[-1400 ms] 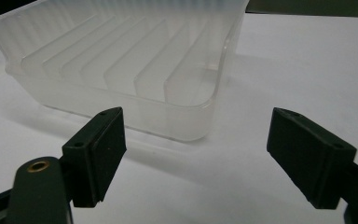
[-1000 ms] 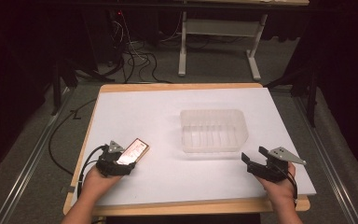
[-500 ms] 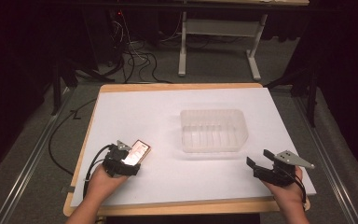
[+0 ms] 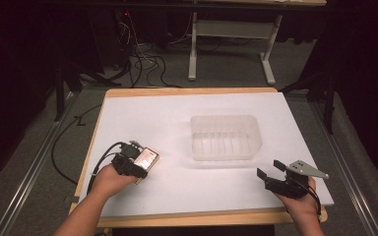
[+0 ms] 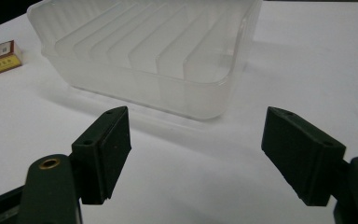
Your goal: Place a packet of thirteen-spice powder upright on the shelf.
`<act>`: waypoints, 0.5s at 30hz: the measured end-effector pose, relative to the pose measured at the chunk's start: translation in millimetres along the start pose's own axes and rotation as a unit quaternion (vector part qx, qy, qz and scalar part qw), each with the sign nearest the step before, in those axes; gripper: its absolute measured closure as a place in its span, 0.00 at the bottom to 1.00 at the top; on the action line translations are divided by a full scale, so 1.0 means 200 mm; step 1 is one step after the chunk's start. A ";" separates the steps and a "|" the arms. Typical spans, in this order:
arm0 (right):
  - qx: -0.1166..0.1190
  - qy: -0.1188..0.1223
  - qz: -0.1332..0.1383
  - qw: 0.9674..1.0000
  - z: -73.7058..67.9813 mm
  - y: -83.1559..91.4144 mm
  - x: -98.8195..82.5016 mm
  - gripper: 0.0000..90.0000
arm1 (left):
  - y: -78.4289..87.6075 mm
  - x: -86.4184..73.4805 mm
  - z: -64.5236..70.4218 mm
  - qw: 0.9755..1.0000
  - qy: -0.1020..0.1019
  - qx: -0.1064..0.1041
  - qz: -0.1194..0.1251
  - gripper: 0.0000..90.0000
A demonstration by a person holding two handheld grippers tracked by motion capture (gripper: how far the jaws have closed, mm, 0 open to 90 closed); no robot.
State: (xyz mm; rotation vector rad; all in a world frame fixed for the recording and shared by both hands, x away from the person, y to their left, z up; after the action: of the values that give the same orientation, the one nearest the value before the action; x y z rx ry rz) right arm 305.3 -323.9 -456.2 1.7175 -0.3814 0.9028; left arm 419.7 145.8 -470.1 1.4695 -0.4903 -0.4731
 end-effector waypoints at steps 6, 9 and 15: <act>0.001 -0.005 -0.002 1.000 0.02 0.00 -0.01 0.28 | 0.01 0.04 -0.01 0.999 -0.006 -0.008 -0.042 0.25; 0.004 -0.013 -0.001 1.000 0.03 0.01 -0.01 0.28 | 0.01 0.05 -0.01 0.998 -0.013 -0.003 -0.056 0.26; 0.010 -0.011 0.001 1.000 0.01 0.01 -0.01 0.28 | 0.01 0.07 0.00 0.997 -0.020 0.003 -0.075 0.30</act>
State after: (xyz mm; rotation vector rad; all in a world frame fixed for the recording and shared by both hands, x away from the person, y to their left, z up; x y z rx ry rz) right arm 302.8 -326.6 -456.4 1.7467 -0.3906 0.8930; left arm 431.9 138.0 -467.0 1.5106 -0.4145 -0.6200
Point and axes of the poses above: each handheld gripper's, and its own axes: y roughly backward along the jaws, x roughly out of its top, z roughly to its right, the point moved 2 cm from there along -y, roughly forward along the jaws, and after that the axes turned 14 degrees about -z, right-handed, at the moved point
